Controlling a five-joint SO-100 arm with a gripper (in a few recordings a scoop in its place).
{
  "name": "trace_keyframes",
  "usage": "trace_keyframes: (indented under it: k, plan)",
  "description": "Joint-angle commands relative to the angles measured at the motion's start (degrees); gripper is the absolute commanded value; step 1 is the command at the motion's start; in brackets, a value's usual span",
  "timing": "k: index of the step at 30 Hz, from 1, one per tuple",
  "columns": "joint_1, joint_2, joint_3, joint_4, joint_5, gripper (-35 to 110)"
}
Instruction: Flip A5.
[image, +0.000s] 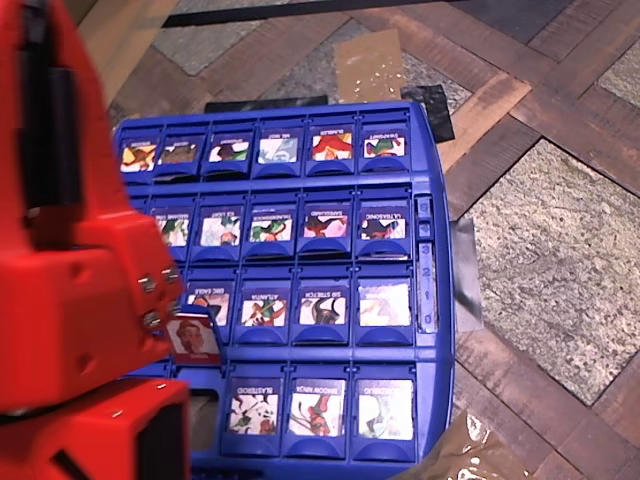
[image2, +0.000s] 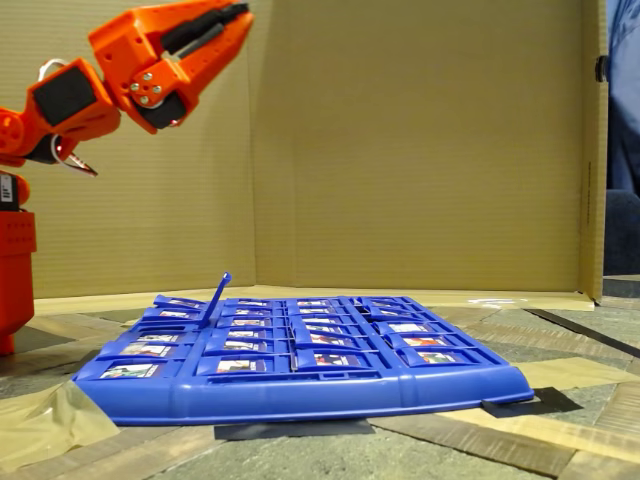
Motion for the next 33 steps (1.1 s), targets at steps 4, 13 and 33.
trace_keyframes:
  k: [4, 13, 33]
  plan:
    - [-2.02, 4.57, 1.32, -3.43, 0.44, 0]
    - [-3.78, 10.63, 1.93, -0.70, 3.60, 0]
    - [-4.75, 20.21, 1.76, 19.78, 4.66, 0]
